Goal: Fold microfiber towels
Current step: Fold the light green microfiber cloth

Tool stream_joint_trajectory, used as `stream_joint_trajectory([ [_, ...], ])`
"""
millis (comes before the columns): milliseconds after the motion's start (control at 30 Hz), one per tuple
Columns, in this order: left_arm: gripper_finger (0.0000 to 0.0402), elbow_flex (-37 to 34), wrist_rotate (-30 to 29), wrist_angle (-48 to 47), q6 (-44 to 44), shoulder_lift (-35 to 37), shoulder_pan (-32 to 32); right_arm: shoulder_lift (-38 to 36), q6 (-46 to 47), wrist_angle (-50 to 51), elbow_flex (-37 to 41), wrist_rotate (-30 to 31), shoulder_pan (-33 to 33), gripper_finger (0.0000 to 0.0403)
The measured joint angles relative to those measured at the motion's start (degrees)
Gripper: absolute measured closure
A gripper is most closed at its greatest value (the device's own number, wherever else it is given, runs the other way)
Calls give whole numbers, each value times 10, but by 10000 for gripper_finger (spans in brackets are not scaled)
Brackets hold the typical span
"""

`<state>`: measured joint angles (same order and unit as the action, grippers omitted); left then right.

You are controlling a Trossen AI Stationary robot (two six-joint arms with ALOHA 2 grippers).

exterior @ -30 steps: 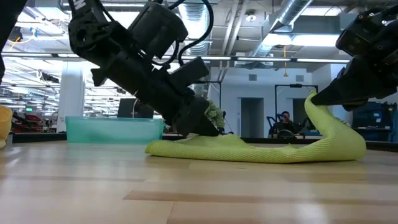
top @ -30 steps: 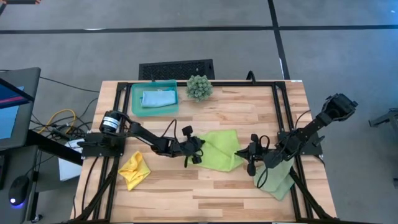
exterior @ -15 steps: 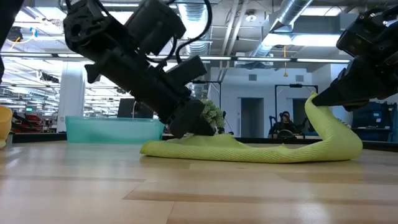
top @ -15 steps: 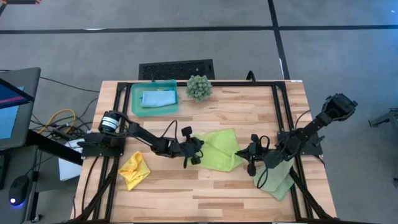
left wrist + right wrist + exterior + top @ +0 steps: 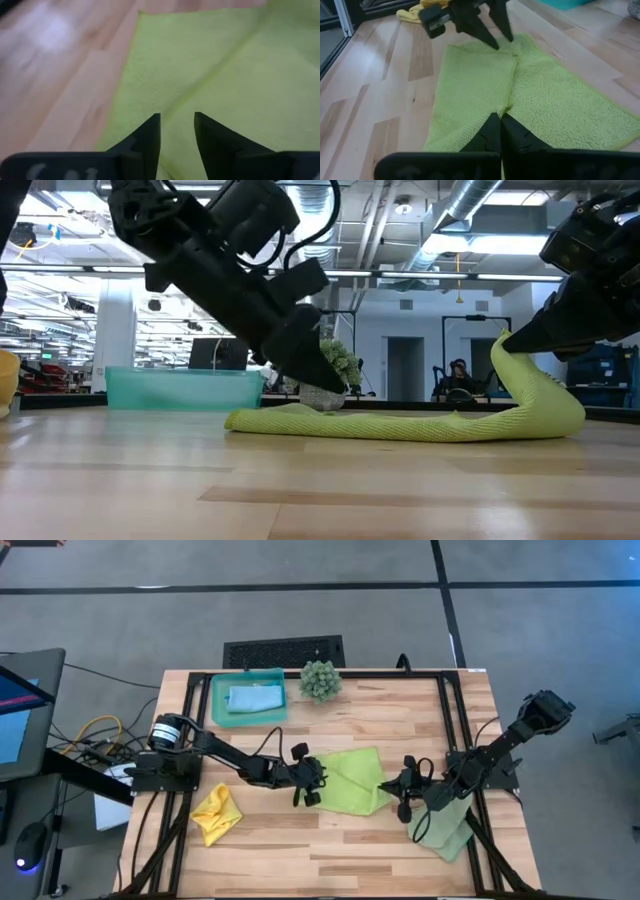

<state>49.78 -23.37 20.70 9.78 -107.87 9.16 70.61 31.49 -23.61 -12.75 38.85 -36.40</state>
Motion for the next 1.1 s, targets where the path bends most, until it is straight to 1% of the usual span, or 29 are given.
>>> stream_joint_trajectory([
  [67,300,0,-4,-3,10,-1,0,0,0,0,0,0,0,392],
  [167,318,-1,-47,-9,18,-12,0,0,0,3,0,0,0,392],
  [233,329,-1,-60,-4,18,-15,-1,0,0,5,0,0,0,392],
  [300,339,0,-59,2,12,-17,-2,0,0,5,0,0,0,392],
  [433,356,-1,-40,22,2,-36,-2,0,1,5,0,0,0,392],
  [533,364,0,-31,54,-14,-54,-2,0,1,5,0,0,0,392],
  [667,379,0,-10,51,-19,-58,-3,0,6,5,0,0,0,392],
  [800,399,0,-10,47,-26,-58,-3,0,6,5,0,0,0,392],
  [1000,401,-1,-14,48,-60,-48,7,0,6,5,0,0,0,392],
  [1100,401,0,-33,44,-84,-26,24,0,6,5,0,0,0,392],
])
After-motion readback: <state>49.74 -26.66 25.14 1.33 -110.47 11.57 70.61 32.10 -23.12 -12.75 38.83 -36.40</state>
